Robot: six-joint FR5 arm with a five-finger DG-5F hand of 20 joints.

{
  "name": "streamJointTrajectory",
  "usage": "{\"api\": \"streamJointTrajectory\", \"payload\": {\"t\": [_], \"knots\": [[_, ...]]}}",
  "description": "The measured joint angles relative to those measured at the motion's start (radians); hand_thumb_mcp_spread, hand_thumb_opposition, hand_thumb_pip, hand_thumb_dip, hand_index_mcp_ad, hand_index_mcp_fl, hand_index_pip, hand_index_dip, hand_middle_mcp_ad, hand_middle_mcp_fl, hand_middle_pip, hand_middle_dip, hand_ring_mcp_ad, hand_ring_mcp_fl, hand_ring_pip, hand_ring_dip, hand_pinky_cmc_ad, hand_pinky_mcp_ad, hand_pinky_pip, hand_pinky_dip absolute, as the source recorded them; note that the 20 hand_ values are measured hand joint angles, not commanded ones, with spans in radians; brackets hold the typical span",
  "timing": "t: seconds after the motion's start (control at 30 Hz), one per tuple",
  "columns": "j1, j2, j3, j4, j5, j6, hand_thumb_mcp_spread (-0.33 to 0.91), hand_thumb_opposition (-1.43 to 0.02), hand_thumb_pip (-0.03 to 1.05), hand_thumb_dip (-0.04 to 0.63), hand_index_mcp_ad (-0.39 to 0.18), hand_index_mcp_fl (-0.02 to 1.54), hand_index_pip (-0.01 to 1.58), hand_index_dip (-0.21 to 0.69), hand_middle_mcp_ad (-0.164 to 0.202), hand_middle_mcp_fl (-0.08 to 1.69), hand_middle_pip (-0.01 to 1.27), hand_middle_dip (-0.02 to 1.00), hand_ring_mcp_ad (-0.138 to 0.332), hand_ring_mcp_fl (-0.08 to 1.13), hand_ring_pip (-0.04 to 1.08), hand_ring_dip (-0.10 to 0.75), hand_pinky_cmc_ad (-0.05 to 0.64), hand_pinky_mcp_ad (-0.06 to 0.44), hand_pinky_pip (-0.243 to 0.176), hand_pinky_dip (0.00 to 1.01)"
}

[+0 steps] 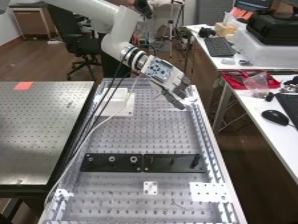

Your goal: Grab the chopstick and place it in the clear container

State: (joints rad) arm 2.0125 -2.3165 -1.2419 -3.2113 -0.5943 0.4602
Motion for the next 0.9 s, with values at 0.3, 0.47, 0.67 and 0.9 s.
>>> {"api": "streamJointTrajectory", "payload": {"t": [0.3,0.47,0.67,0.9], "knots": [[0.000,0.010,-0.016,0.020,-0.009,-0.021,0.54,-1.12,0.60,0.283,0.028,0.63,1.44,-0.040,0.042,0.84,0.88,0.67,0.038,0.62,0.26,0.494,0.417,0.290,0.082,0.47],[-0.001,0.013,-0.028,0.023,-0.013,-0.009,0.51,-1.07,0.73,0.288,0.014,0.53,1.42,-0.087,0.042,0.72,0.85,0.63,0.038,0.54,0.28,0.475,0.396,0.293,0.037,0.52],[-0.003,0.012,-0.024,0.008,-0.029,-0.003,0.47,-0.94,0.90,0.349,0.002,0.45,1.38,-0.091,0.042,0.65,0.84,0.60,0.051,0.48,0.27,0.440,0.382,0.290,0.002,0.55],[-0.009,0.010,-0.010,-0.016,-0.083,-0.014,0.43,-0.88,0.79,0.349,0.003,0.21,1.12,-0.087,0.045,0.49,0.74,0.57,0.126,0.32,0.32,0.426,0.361,0.262,-0.028,0.63]]}}
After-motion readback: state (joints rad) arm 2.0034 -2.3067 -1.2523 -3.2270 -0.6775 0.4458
